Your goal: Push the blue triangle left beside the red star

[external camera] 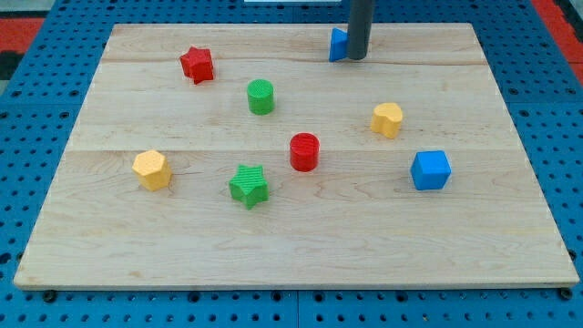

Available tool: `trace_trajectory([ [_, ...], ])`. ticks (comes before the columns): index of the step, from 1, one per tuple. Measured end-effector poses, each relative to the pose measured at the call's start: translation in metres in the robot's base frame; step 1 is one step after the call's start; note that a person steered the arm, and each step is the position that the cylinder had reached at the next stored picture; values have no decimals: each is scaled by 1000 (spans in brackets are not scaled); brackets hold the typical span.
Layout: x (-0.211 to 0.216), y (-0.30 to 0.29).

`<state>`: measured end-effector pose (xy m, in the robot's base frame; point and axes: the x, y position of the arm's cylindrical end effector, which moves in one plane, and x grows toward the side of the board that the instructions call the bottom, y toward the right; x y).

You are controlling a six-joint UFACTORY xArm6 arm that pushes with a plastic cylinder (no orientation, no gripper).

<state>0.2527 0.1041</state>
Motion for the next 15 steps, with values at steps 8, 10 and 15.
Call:
trace_trajectory([
  [8,51,-241],
  [10,86,-313],
  [15,110,-397],
])
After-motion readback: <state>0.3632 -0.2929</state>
